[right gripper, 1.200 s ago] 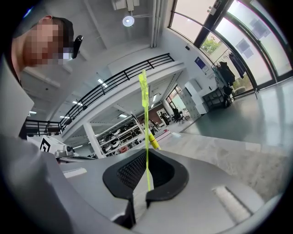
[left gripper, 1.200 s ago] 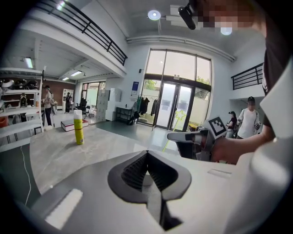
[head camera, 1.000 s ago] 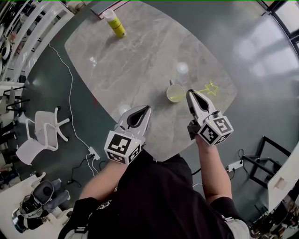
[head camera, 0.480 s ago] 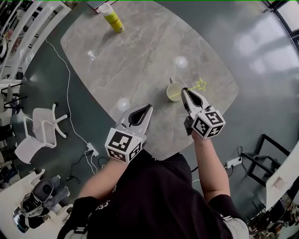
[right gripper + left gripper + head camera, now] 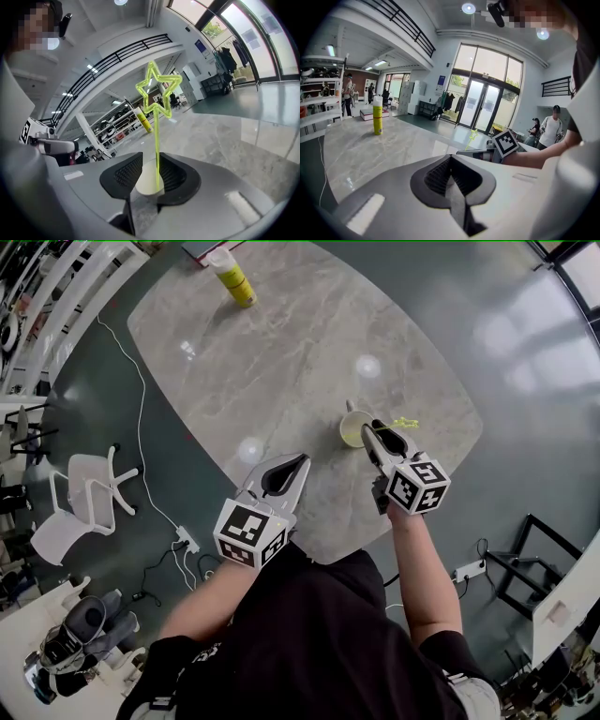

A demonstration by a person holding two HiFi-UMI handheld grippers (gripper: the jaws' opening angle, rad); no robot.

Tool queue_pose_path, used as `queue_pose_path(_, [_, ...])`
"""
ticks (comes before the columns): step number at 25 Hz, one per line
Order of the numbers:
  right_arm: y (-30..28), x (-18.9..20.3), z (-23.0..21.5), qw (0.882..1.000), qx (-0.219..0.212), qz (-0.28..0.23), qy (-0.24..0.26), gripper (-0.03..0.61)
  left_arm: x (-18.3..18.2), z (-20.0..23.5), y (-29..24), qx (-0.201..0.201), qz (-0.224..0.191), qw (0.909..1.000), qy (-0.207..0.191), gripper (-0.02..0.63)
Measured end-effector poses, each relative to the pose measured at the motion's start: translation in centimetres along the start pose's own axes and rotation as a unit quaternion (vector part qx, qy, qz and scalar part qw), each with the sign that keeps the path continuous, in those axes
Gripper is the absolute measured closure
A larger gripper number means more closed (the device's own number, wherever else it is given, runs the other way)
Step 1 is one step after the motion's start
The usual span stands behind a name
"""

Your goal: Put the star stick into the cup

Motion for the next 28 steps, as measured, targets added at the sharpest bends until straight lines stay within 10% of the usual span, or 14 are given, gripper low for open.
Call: queue_pose_path(28, [5.5,2.7,2.9,0.997,0.057,-0.017,-0.049,0.308,0.3,0.1,5.2,0.003,-0.045,0.9989,-0.011,0.611])
Point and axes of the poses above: the fingertips, and each gripper's own axes: y backward along the fingers, z to its left, x out of its underside, the point moved 10 cm from there along y, backward along the fingers, and after that the axes turned 3 degrees about z, right-handed, at the moved point
